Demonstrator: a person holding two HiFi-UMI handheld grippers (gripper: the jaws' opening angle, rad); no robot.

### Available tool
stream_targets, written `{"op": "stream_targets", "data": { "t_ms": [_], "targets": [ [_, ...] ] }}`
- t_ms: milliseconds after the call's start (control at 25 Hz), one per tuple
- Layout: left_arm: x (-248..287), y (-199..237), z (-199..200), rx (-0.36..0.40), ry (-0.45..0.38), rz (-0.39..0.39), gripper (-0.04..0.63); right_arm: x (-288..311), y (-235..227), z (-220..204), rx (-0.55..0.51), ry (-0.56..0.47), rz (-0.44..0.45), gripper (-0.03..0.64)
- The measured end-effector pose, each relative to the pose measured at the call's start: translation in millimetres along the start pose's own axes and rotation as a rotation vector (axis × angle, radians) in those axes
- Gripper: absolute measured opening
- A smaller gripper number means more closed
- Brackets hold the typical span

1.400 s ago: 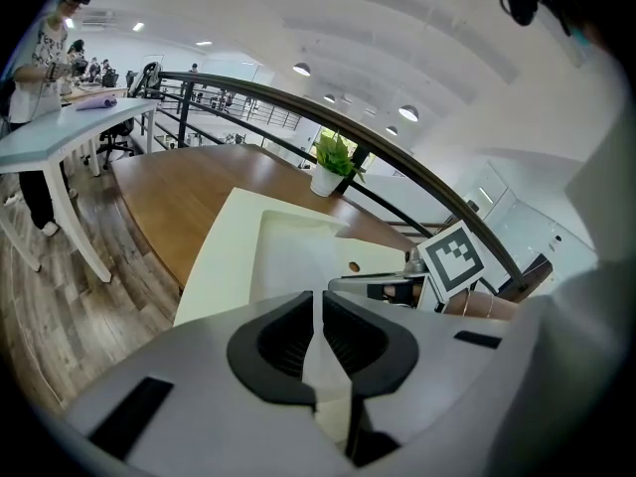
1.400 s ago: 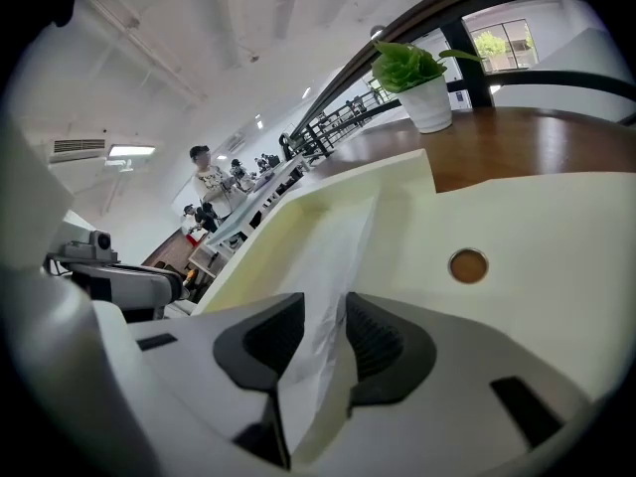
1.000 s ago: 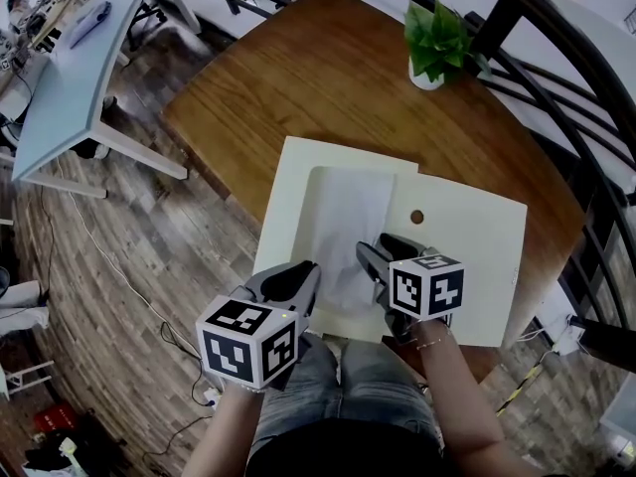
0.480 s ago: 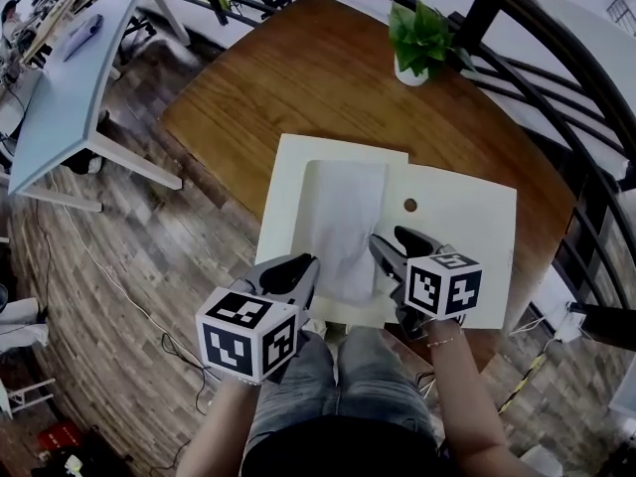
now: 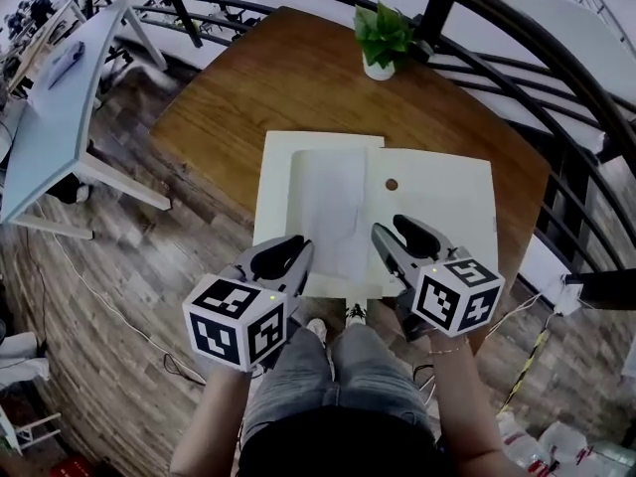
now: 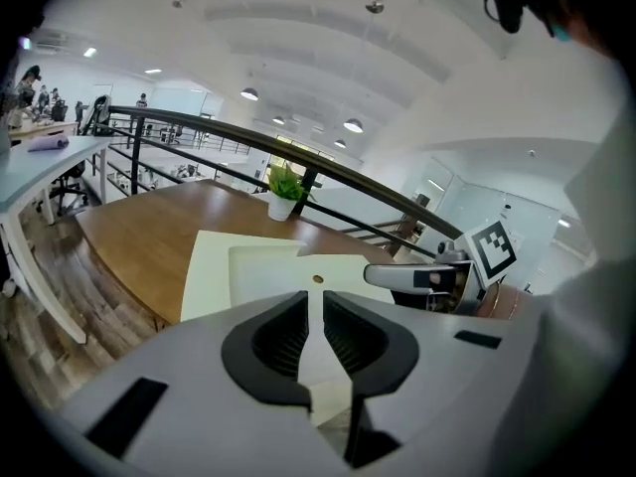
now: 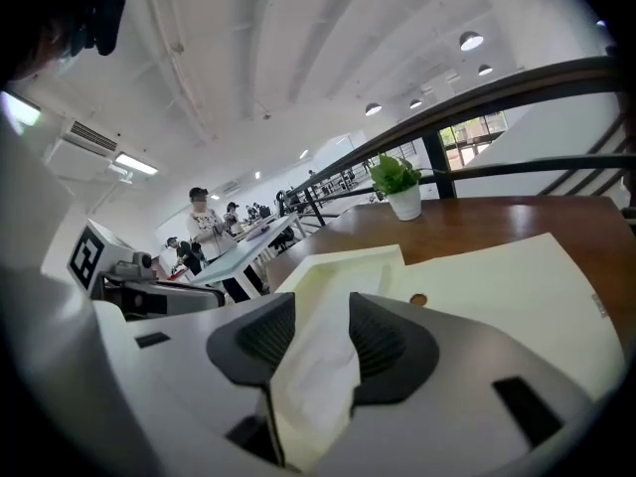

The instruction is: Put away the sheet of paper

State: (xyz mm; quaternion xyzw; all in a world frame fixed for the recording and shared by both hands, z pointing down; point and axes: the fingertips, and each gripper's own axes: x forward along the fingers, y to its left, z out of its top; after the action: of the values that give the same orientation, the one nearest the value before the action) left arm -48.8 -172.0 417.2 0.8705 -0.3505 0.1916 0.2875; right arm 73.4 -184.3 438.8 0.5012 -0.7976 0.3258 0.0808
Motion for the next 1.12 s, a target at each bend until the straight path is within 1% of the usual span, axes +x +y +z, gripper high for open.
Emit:
{"op": "stream_targets", "data": {
  "t_ms": [120, 240, 360, 440, 560, 640, 760, 920, 1000, 1120],
  "targets": [
    [-1.7, -13.8, 3.9, 0.043, -0.018, -0.043, 0.043, -19.2, 9.0, 6.6, -0.005, -0.051, -0.008, 0.153],
    [-8.6, -29.1, 6.9, 0.07, -0.045, -0.106, 0.043, -41.2, 22.6, 14.6, -0.033, -0.108, -0.014, 0.121],
    [-18.9, -39.5, 6.9, 0.098, -0.06, -0.141, 0.041, -64.1, 39.6, 22.1, -0.07, -0.165, -0.015, 0.065],
    [-25.3, -45.2, 6.1, 0.11, -0.072, -0.161, 0.041, -75.7, 51.8, 22.4, -0.1, -0.19, -0.003, 0.053],
    [-35.0, -57.1, 6.5, 0.109, -0.1, -0.224, 0.041, -85.7, 69.4, 17.0, -0.133, -0.214, 0.023, 0.049],
    [-41.9, -62.5, 6.0, 0.112, -0.114, -0.247, 0.041, -92.3, 80.9, 14.6, -0.147, -0.241, 0.023, 0.04],
    [-52.8, -64.5, 4.5, 0.128, -0.129, -0.238, 0.041, -100.4, 100.5, 10.4, -0.174, -0.27, 0.03, 0.031],
    [-65.3, -57.5, 2.0, 0.107, -0.152, -0.173, 0.032, -107.3, 115.2, 0.3, -0.195, -0.252, 0.021, 0.031],
    [-68.4, -55.0, -1.5, 0.102, -0.148, -0.154, 0.031, -111.5, 118.8, -1.6, -0.201, -0.257, 0.014, 0.031],
    [-69.6, -55.6, -8.0, 0.103, -0.13, -0.155, 0.031, -116.2, 124.2, -3.5, -0.209, -0.263, 0.005, 0.031]
  ]
}}
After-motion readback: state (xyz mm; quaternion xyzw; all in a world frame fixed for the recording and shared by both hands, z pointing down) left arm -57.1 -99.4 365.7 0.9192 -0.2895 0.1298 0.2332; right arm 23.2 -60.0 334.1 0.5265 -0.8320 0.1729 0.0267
